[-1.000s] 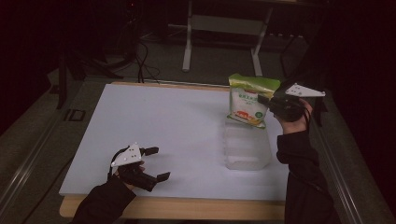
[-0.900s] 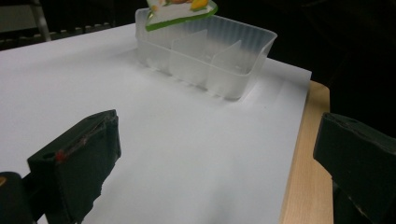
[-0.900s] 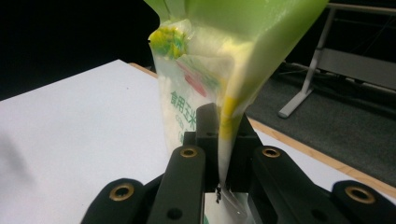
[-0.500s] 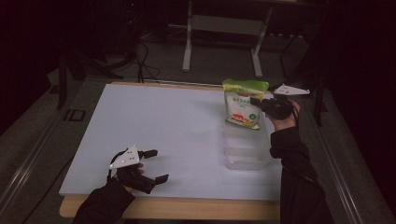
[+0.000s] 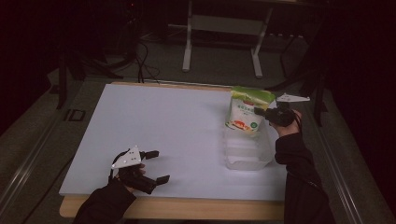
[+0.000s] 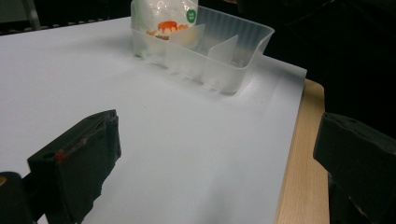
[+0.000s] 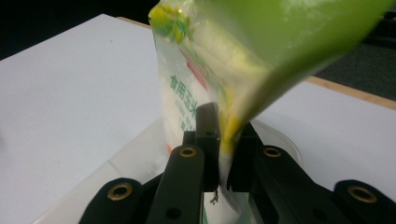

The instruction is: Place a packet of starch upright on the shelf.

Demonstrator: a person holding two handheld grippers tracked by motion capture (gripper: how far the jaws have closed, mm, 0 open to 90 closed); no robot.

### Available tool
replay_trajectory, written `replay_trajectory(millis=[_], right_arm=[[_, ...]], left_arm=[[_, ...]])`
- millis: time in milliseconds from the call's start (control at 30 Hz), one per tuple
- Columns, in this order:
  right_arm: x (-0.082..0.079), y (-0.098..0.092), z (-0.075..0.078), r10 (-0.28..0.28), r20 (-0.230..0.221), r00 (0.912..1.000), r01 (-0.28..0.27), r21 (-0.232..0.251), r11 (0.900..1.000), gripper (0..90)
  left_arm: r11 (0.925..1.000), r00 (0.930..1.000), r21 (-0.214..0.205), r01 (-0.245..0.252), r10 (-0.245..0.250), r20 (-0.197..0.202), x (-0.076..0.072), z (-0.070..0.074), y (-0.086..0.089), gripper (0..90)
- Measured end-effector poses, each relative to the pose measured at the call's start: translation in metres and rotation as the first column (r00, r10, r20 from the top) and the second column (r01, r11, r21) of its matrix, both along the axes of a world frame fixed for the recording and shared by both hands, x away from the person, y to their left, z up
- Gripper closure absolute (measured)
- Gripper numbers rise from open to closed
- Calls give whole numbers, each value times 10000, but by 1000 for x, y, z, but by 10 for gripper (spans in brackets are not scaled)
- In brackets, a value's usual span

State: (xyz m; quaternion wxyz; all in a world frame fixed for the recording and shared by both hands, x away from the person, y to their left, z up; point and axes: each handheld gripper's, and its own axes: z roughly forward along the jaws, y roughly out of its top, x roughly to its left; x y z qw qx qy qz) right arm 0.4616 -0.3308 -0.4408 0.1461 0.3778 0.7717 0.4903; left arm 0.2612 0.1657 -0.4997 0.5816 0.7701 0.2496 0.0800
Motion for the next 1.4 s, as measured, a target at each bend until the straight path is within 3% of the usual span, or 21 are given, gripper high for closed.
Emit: replay_trajectory(millis=[67,167,200,267,300,367,400,533,600,767,933,1100,1233,1400], right_arm=[[-2,0,1,-54,38,10000,54,-19,10000,817],[-6,-1,6,-369,486,9981,365,89,9993,678],[-8,-2,8,-563,496,9972,550,276,9981,653],[-11,-2,13,-805,95,9967,800,462,9957,549],[-14,-1,15,-948,120,9954,943,318,9950,493],[-18,-1,16,-972,278,9949,967,182,9951,493],[-25,0,20,-1179,451,9920,1174,138,9930,375],[-35,-1,25,-1512,505,9872,1499,281,9883,272],[-46,-1,28,-1742,429,9838,1718,544,9836,176],[-70,3,32,-1838,750,9801,1776,829,9806,139],[-87,9,35,-1587,739,9845,1505,1065,9829,137],[-97,13,34,-1424,717,9872,1353,951,9862,141],[-112,16,33,-1094,701,9915,1005,1207,9876,142],[-124,21,34,-880,769,9931,788,1155,9902,142]], left_arm=[[10000,10000,16,-4,4,26,1,0,0,13],[10000,10000,-5,-7,7,29,1,0,0,13],[10000,10000,3,-19,19,43,0,0,0,13],[10000,10000,9,-34,34,90,0,0,0,13],[10000,9999,10,-44,44,97,0,0,0,13],[10000,9999,10,-44,44,97,0,0,0,13],[10000,9999,3,-63,63,120,1,0,1,13],[10000,9998,-15,-69,70,173,0,1,0,13],[10000,9997,-29,-81,82,214,-1,2,1,13],[9999,9997,-2,-125,125,226,-1,2,1,13],[9999,9996,41,-103,102,280,-2,3,0,13],[9999,9995,137,-73,69,307,-2,3,0,13],[9999,9996,162,-53,48,264,-3,2,0,13],[9999,9997,129,-33,30,237,-3,3,-1,13]])
